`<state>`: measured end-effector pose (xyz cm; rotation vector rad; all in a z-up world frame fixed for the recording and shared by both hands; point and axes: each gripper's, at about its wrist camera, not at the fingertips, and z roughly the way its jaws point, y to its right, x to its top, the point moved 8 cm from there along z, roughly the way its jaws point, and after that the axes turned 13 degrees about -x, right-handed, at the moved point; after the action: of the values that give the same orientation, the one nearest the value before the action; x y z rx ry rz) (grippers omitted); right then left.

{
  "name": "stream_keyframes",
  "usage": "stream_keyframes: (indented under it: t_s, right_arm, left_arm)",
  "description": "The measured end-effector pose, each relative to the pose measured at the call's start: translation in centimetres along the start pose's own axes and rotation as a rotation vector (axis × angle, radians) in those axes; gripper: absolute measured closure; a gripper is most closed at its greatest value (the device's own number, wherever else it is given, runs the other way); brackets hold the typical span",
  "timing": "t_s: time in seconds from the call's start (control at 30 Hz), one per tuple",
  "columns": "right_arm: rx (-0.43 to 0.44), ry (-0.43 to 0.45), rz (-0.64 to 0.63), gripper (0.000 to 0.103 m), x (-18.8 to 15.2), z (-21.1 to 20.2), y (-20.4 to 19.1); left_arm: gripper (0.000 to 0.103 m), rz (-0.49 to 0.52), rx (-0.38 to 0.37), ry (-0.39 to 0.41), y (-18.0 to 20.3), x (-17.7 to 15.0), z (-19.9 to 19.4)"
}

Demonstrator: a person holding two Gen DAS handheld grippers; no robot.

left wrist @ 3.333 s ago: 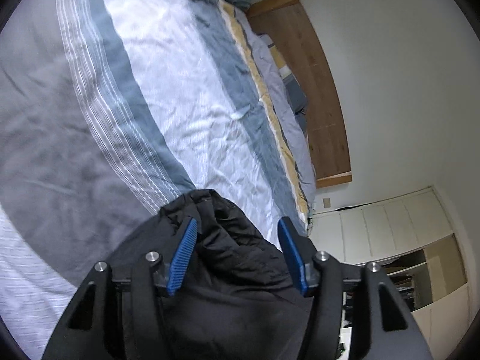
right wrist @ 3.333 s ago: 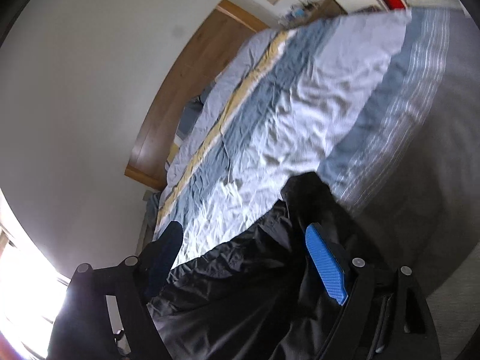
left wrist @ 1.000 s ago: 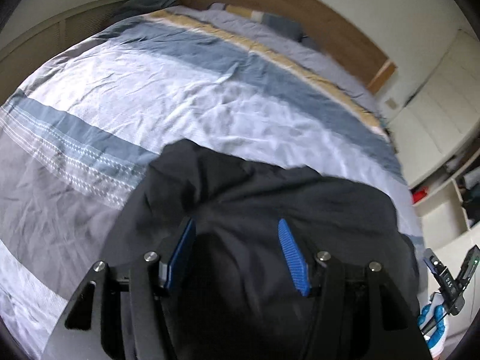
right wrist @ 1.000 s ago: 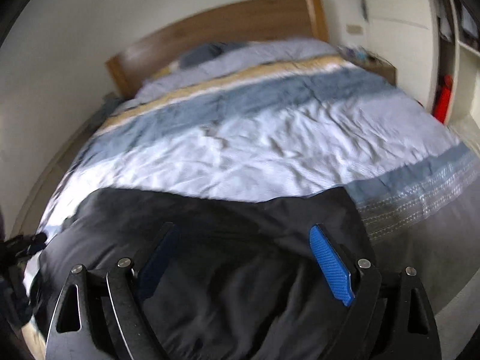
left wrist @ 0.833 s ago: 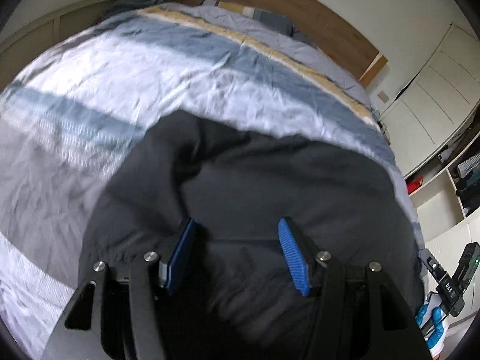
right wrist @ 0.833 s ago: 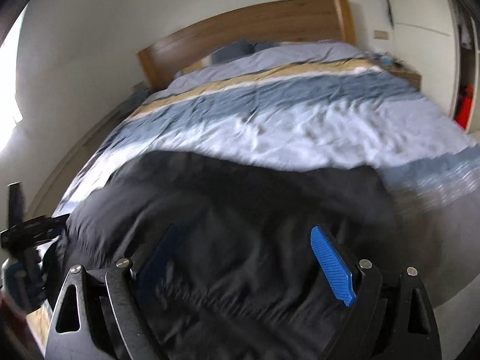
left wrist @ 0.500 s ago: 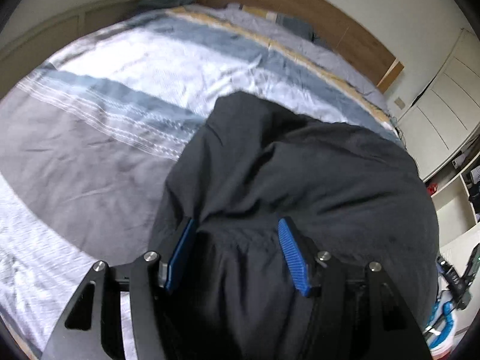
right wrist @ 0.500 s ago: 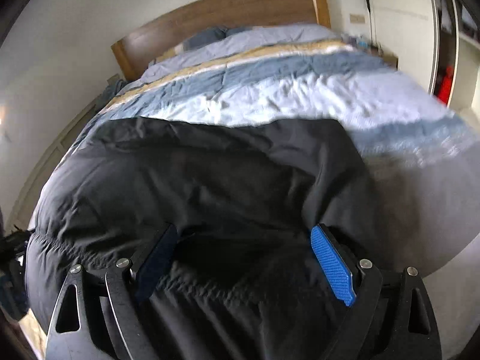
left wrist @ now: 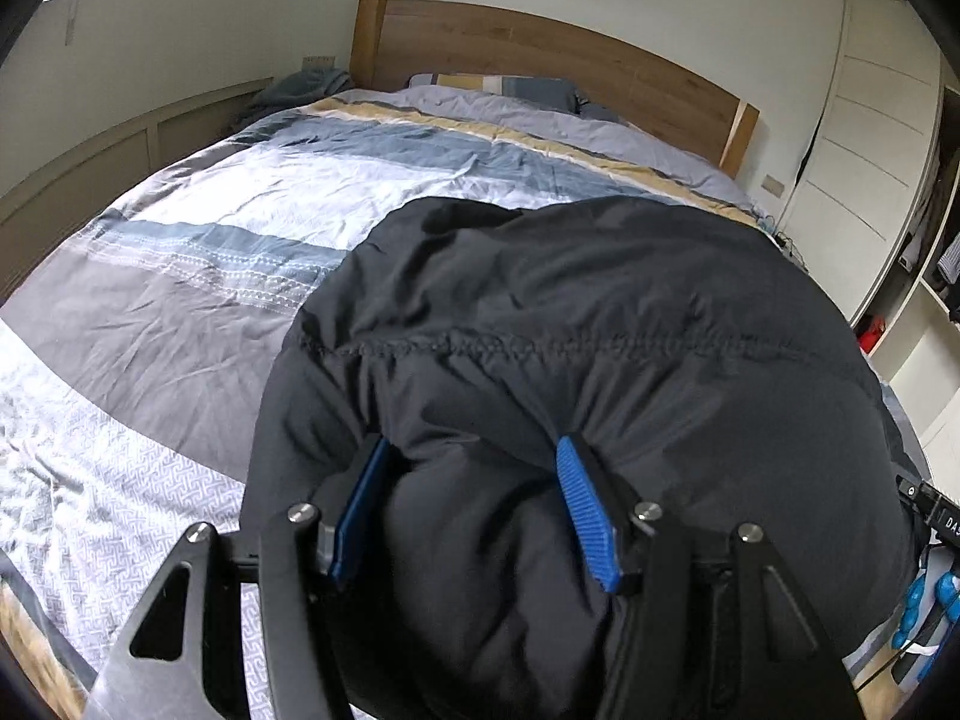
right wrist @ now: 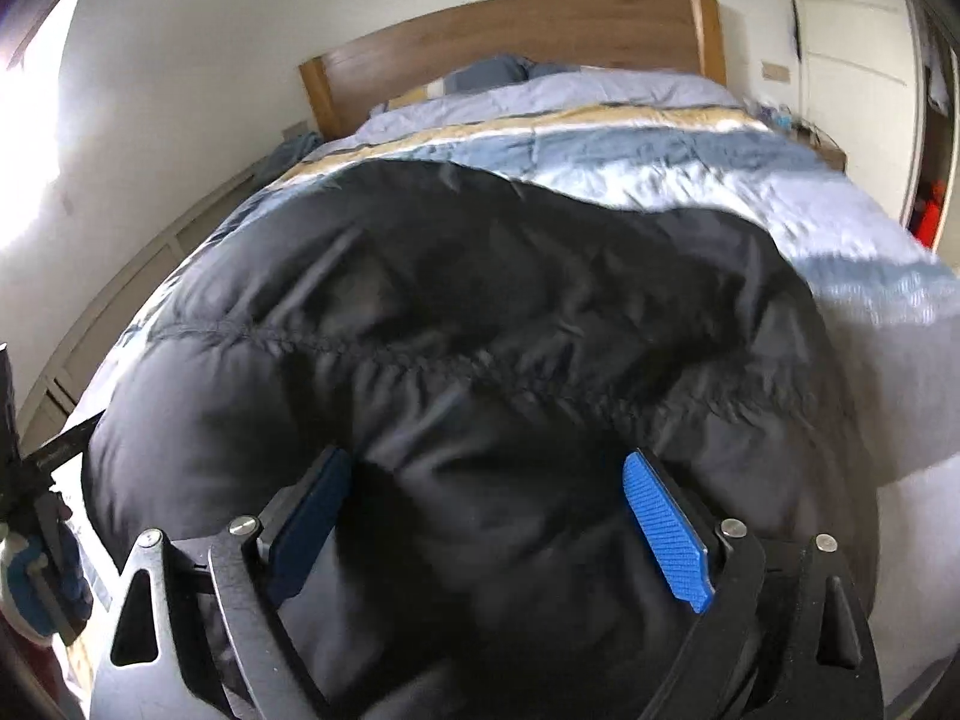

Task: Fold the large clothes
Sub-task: 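Fold the coat edge over with both grippers and press it flat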

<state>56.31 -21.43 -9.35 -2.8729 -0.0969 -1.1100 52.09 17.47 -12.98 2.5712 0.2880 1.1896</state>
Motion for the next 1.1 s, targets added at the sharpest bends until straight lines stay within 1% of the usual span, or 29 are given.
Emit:
stream_keyframes:
  t_s: [0.17,0.4,0.53,0.7,0.87,1.0,1.1]
  right_arm:
    - [-0.007,0.004,0.02,0.011,-0.9,0.3,1.3]
    - [-0.057,-0.004,0.032,0.011,-1.1,0.1,2.9]
    - [-0.078,-0.004,0.026,0.011,-1.2,-0.7,2.9]
    - [-0.044,0.018,0.007,0.011,-1.6,-2.6,1.4]
    - [0.005,0.032,-0.014,0.011,-2.1,-3.9,-0.9]
    - [0.017,0.018,-0.038,0.01,-2.9,-3.5,-2.1]
    - [0.033,0.01,-0.021,0.008,-3.5,-3.3,-1.8]
  left_arm:
    - [0.047,0.006,0.0,0.017,-0.2,-0.5,0.4]
    - [0.047,0.01,0.008,0.013,-0.2,-0.8,0.2]
    - [0.047,0.016,0.02,0.011,-0.1,-0.8,-0.5]
    - [0.047,0.032,0.029,0.021,0.6,-0.6,-1.8]
    - [0.047,0.05,0.018,0.045,1.8,-0.4,-3.2]
    - [0.047,0.053,0.027,0.022,1.8,-0.9,-2.6]
    - [0.047,0.057,0.04,0.003,1.5,-1.7,-1.9]
